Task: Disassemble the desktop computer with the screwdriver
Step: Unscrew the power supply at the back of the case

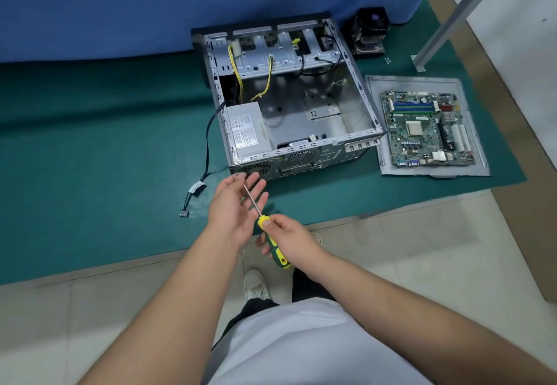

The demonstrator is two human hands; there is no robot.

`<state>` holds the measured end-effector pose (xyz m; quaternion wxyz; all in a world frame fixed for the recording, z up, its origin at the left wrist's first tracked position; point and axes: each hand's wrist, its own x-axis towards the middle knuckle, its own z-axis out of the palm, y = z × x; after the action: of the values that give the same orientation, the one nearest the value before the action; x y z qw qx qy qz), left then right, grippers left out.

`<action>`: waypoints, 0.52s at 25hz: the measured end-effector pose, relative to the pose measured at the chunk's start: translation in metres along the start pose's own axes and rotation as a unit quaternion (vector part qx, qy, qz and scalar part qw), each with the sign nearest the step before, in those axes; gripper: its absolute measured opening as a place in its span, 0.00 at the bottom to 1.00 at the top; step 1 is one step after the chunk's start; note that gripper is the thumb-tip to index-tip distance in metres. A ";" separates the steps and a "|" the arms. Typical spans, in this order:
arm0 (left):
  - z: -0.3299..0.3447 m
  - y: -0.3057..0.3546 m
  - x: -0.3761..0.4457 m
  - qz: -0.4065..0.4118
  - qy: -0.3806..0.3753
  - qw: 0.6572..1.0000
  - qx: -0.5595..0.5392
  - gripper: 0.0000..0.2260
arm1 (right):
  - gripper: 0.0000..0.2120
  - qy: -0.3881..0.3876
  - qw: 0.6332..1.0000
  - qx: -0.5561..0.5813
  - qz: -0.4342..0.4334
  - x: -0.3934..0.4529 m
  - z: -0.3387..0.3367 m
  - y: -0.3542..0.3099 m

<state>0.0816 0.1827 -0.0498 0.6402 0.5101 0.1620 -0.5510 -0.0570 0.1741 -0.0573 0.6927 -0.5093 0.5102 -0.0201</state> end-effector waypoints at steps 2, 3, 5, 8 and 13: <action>0.001 -0.002 0.002 -0.017 0.008 0.999 0.029 0.04 | 0.12 0.007 1.000 0.006 0.014 -0.001 0.003 0.001; 0.001 -0.003 0.003 -0.021 0.011 0.999 0.044 0.06 | 0.12 0.011 1.000 0.003 0.015 -0.002 0.004 0.002; 0.003 -0.004 0.004 -0.022 0.013 0.998 0.059 0.08 | 0.12 0.021 1.000 -0.005 0.012 0.000 0.002 0.003; 0.005 -0.002 0.006 -0.016 0.013 0.998 0.054 0.07 | 0.12 0.024 1.000 0.012 0.013 0.004 0.000 0.002; 0.004 0.003 0.013 -0.017 0.026 0.998 0.053 0.07 | 0.10 0.020 0.999 0.023 0.021 0.010 0.004 -0.001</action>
<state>0.0877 0.1721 -0.0570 0.5984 0.5546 0.1576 -0.5563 -0.0487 0.1712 -0.0640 0.6939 -0.4822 0.5342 -0.0275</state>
